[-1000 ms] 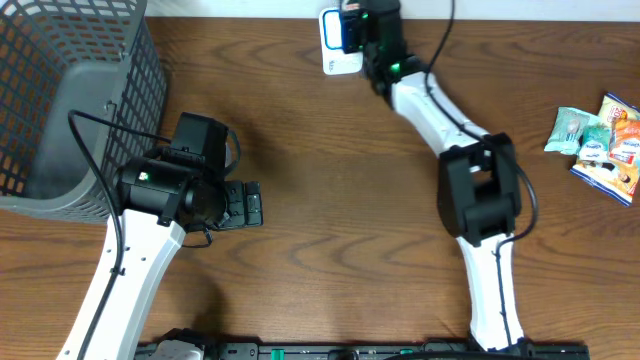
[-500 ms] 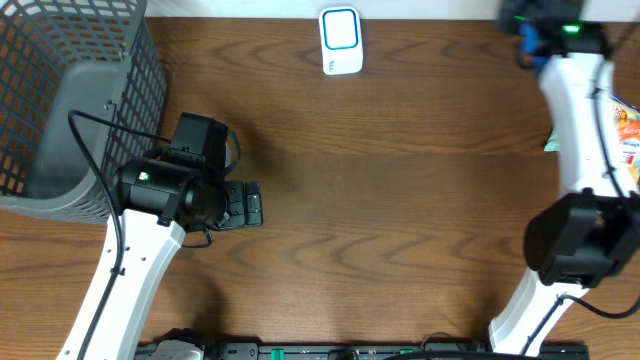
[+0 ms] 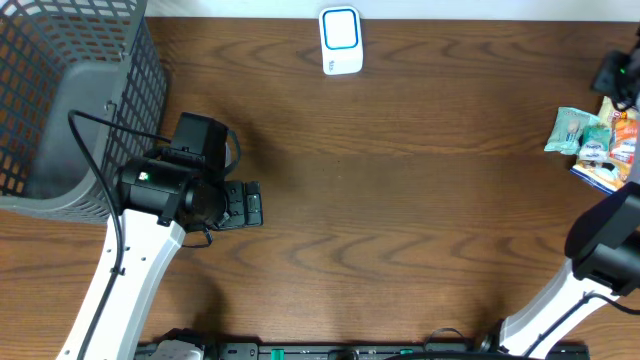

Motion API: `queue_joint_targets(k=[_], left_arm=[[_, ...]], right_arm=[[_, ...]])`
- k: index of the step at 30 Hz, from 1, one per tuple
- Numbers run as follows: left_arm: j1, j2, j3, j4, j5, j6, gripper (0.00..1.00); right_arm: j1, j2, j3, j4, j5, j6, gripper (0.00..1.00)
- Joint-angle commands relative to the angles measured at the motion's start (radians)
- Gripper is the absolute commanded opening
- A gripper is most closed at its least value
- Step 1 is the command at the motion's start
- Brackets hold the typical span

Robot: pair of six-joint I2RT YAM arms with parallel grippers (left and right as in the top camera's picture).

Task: Scan the item barcode
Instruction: 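Carry the tin right and drop it on the packet pile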

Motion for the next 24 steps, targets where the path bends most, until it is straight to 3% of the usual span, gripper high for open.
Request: queue_joint_targets(k=[1,6,7,14,24], left_arm=[[0.003,0.002,0.001,-0.003,0.009,-0.008,0.98],[0.003,0.002,0.001,-0.003,0.009,-0.008,0.97],[0.003,0.002,0.001,-0.003,0.009,-0.008,0.98],[0.003,0.002,0.001,-0.003,0.009,-0.008,0.98],[0.003,0.002,0.001,-0.003,0.009,-0.008,0.98]], right_arm=[[-0.030,0.034,-0.010,-0.008,0.003,-0.012,0.60],[-0.051,0.063,-0.013,-0.021,0.003,-0.012,0.96],[-0.053,0.065,-0.013,-0.022,0.003,-0.012,0.99],[-0.053,0.045,-0.012,-0.042,-0.043,-0.011,0.99],[-0.046,-0.158,-0.012,-0.117,-0.352,0.072,0.99]])
